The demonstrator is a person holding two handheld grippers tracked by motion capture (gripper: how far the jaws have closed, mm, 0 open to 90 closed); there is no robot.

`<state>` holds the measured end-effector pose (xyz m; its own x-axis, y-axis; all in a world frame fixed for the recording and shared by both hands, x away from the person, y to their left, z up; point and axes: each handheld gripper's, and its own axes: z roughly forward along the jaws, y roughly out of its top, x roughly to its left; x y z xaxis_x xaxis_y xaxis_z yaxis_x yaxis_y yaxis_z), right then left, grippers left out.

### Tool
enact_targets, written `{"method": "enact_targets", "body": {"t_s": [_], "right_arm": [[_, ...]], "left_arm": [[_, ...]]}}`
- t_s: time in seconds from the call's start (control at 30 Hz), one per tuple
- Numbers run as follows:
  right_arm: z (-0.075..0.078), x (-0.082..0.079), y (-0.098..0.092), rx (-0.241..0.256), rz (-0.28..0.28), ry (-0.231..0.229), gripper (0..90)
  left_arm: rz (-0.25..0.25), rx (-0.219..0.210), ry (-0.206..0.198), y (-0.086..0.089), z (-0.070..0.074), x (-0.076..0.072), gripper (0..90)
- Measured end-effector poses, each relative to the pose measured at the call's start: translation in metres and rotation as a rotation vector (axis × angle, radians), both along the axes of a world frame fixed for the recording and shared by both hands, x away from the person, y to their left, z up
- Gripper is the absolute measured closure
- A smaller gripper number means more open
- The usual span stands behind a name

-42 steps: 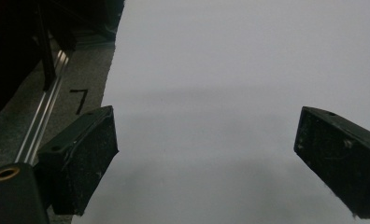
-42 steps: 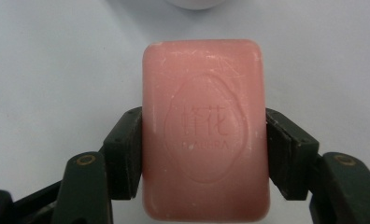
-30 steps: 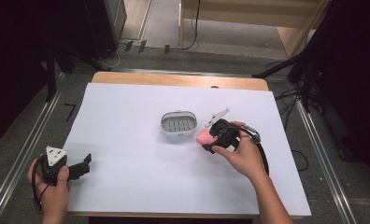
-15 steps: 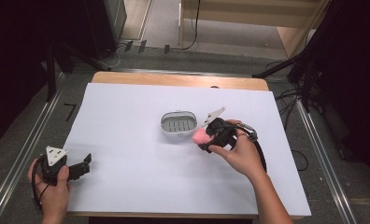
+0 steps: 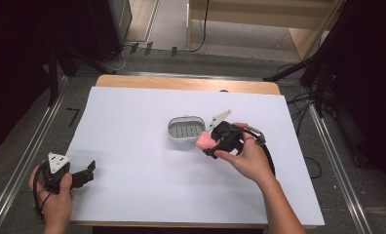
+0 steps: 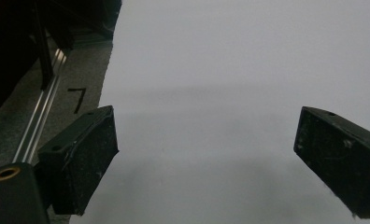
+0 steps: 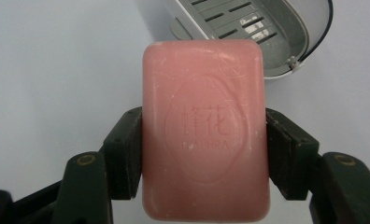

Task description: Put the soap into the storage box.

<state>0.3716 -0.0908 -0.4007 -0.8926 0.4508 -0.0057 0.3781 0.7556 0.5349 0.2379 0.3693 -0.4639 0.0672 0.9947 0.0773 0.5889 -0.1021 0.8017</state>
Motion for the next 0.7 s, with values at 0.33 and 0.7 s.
{"method": "enact_targets", "body": {"t_s": [0.33, 0.7], "right_arm": [[0.0040, 0.0020, 0.0026, 0.006, 0.019, -0.009, 38.3], [0.0081, 0.0051, 0.0077, 0.003, 0.045, -0.023, 38.3]], "left_arm": [[-0.001, 0.000, 0.002, 0.0001, 0.0001, 0.0001, 6.6], [-0.001, 0.000, 0.001, 0.0000, 0.0000, 0.0002, 6.6]]}}
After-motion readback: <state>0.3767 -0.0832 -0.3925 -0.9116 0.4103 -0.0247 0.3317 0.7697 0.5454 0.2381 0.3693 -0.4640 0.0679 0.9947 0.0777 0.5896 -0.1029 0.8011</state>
